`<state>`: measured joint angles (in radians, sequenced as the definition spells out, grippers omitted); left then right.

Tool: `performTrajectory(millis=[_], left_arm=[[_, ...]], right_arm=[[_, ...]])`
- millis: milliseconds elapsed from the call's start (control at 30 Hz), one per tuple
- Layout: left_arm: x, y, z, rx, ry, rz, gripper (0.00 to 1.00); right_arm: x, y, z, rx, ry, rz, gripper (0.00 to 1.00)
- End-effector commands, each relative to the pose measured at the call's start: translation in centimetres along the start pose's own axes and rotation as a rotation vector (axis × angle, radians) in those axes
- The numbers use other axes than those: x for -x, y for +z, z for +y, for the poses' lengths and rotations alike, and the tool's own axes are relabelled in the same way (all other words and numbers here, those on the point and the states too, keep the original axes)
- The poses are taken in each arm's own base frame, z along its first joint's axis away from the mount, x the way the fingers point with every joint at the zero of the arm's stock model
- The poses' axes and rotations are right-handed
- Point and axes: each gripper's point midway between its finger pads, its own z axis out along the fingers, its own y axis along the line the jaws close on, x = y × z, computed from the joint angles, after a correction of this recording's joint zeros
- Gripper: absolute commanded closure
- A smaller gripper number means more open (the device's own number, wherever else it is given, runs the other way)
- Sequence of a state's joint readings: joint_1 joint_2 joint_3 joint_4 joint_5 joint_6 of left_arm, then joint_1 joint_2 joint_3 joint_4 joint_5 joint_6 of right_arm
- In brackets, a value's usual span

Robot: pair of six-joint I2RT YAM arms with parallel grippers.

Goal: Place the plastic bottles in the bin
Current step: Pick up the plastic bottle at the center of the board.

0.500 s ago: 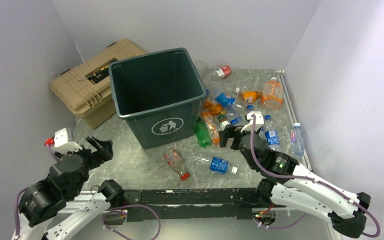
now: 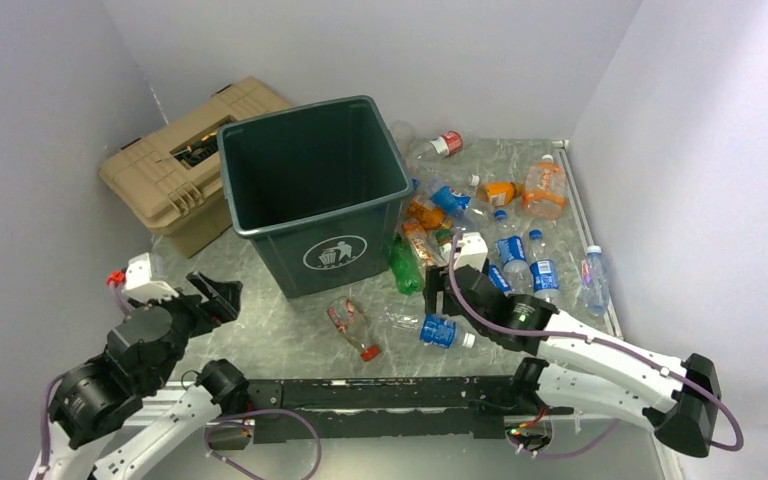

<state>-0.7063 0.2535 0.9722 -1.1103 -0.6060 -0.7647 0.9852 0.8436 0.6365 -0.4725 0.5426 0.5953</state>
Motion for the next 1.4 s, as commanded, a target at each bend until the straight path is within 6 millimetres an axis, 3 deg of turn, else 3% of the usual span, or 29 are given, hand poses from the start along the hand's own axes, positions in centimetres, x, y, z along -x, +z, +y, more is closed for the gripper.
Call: performTrajectory(millis=[0, 100, 267, 600, 733, 1367], left_arm=[[-1.4, 1.1, -2.5, -0.079, -0.041, 0.058, 0.01], [-2.3, 1.5, -2.7, -0.087, -0.052, 0.077, 0.01], [-2.5, 1.5, -2.8, -0.105, -0.063, 0.076, 0.0], [-2.9, 1.7, -3.1, -0.116, -0.057, 0.091, 0.01], [-2.9, 1.6, -3.2, -0.122, -0.053, 0.094, 0.0], [-2.7, 1.2, -3.4, -0.154, -0.062, 0.083, 0.0]], right_arm=[[-2.2, 0.3, 1.6, 0.077, -0.018, 0.101, 0.18], [-4.2, 0.3, 2.9, 0.149, -0.071, 0.198, 0.13], [-6.3, 0.0, 3.1, 0.167, -0.144, 0.29, 0.06], [-7.1, 0.6, 2.9, 0.055, -0.285, 0.366, 0.02], [-7.3, 0.9, 3.4, 0.064, -0.311, 0.388, 0.02], [-11.7, 2.4, 4.3, 0.109, -0.401, 0.555, 0.12]])
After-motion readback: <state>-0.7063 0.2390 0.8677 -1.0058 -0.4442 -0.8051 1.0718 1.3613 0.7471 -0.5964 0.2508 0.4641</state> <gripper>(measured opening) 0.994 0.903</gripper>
